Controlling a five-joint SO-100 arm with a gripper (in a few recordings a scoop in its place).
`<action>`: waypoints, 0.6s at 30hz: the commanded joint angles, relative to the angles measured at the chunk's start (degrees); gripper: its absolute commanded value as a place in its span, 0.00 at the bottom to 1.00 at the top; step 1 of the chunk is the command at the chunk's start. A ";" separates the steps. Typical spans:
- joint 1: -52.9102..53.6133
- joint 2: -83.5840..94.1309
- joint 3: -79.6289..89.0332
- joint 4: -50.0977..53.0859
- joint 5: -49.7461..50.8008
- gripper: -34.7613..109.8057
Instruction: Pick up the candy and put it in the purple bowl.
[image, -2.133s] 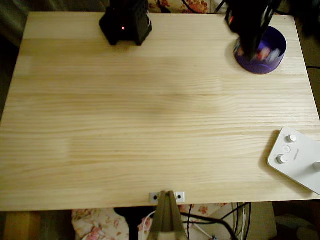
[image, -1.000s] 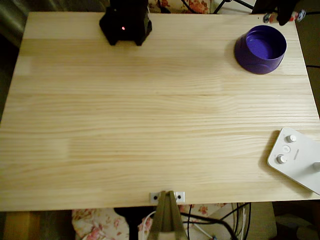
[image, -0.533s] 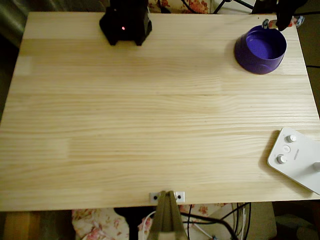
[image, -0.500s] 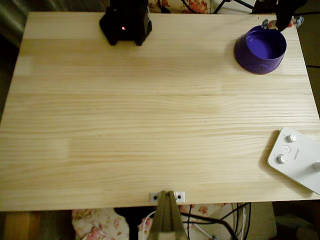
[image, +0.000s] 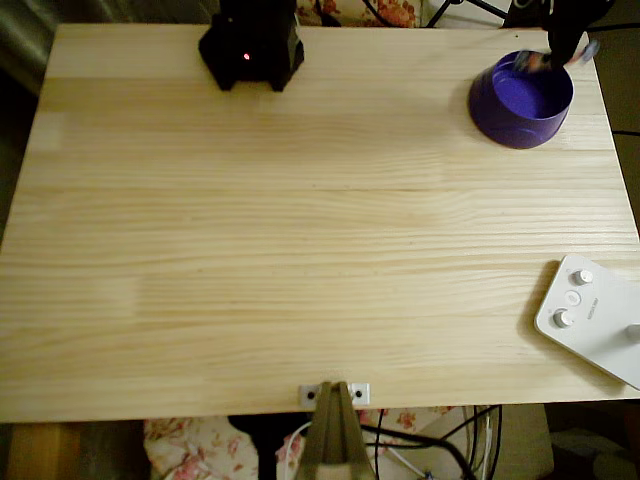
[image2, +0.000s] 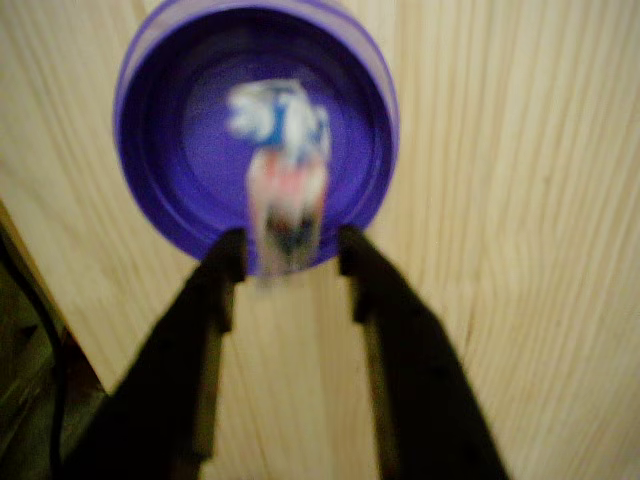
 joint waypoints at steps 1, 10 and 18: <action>-0.35 3.16 -4.57 0.53 -0.44 0.36; -0.26 3.69 -4.83 0.79 -0.62 0.38; 0.26 4.83 -4.39 1.05 -1.58 0.38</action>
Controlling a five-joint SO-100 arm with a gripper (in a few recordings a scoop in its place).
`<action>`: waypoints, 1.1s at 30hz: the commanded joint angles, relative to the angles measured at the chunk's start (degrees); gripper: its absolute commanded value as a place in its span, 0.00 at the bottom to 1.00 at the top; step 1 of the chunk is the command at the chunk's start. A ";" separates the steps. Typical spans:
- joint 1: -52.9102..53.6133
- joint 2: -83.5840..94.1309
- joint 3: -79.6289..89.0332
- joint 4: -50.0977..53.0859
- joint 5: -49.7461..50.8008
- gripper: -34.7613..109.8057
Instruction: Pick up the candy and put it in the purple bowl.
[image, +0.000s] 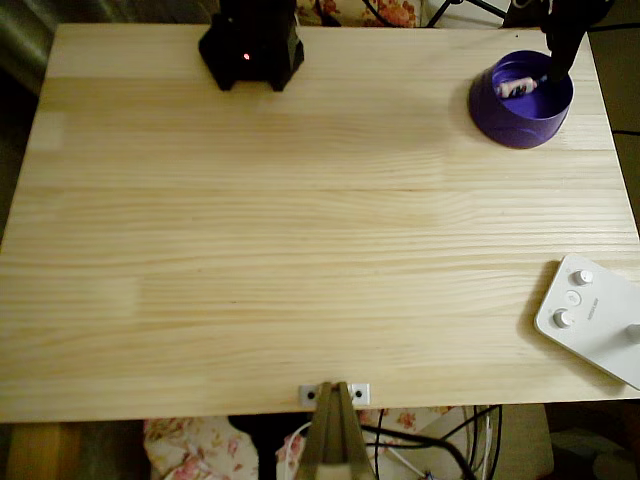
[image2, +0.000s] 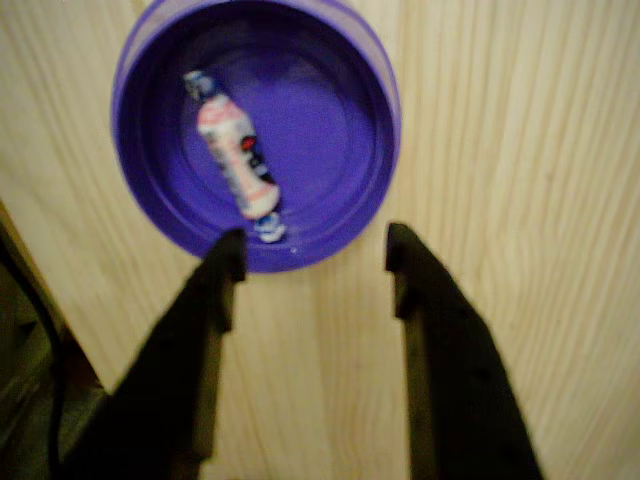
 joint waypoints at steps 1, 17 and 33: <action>0.44 5.10 -4.22 1.05 -1.32 0.38; 4.83 11.25 1.76 0.09 -5.10 0.29; 26.19 30.67 21.62 3.60 -6.59 0.29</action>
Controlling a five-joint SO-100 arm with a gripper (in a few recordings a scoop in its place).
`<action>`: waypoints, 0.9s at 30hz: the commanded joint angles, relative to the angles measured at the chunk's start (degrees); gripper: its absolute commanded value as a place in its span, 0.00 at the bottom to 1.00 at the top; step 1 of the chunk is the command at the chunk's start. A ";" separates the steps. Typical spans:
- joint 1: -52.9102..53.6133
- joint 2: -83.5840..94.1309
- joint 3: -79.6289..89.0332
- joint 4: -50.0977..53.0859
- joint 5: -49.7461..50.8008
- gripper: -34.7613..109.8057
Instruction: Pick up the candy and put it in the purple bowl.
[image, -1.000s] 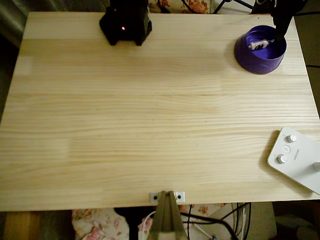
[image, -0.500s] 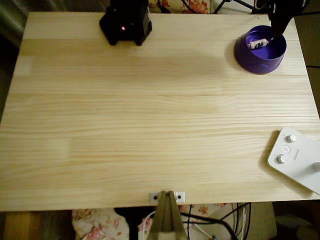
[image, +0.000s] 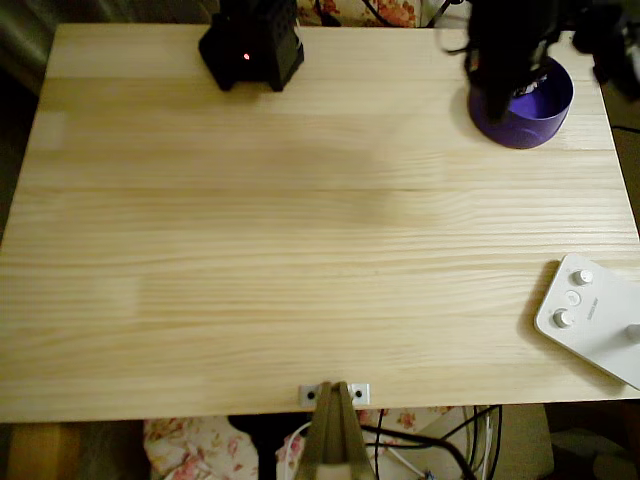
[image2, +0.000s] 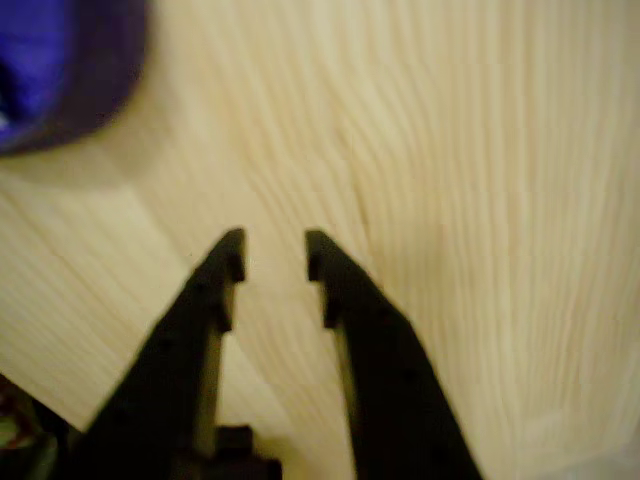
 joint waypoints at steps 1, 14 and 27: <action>6.94 12.13 2.90 1.23 -1.23 0.30; 35.95 30.50 27.69 -8.00 3.34 0.30; 54.32 40.52 40.08 -12.66 4.83 0.26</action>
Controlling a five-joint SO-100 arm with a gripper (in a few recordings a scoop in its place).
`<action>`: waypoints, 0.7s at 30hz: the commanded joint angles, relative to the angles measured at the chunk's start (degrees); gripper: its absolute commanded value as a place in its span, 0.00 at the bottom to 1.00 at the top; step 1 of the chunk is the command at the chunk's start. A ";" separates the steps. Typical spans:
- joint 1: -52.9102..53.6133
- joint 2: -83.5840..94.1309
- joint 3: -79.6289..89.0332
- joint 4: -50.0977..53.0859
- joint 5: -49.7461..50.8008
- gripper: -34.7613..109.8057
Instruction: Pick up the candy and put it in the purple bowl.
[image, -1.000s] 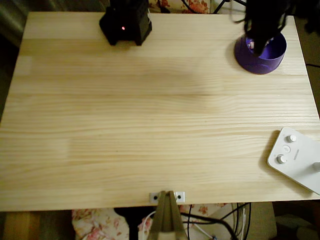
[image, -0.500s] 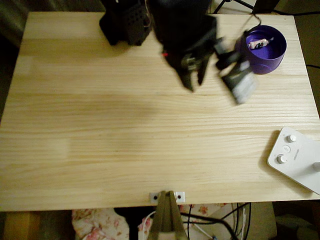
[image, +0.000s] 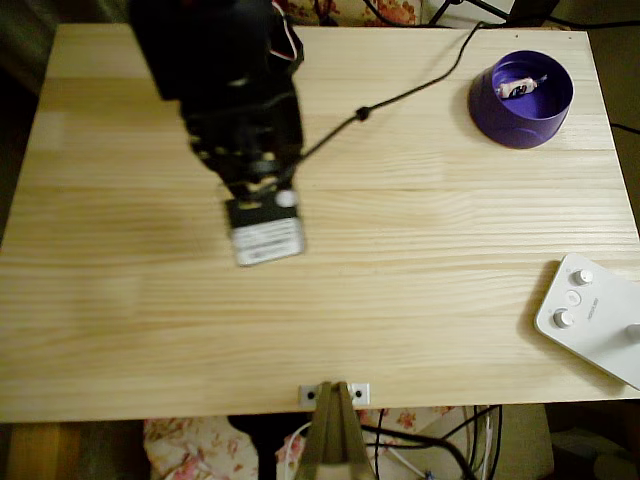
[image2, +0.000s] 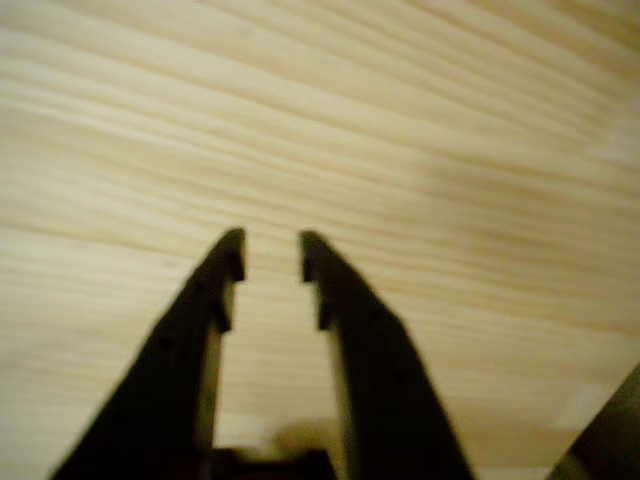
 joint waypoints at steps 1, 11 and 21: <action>4.48 6.86 0.44 -0.26 -0.26 0.26; 14.77 16.61 10.37 -3.87 -0.18 0.26; 22.15 32.87 25.22 -3.87 -0.79 0.26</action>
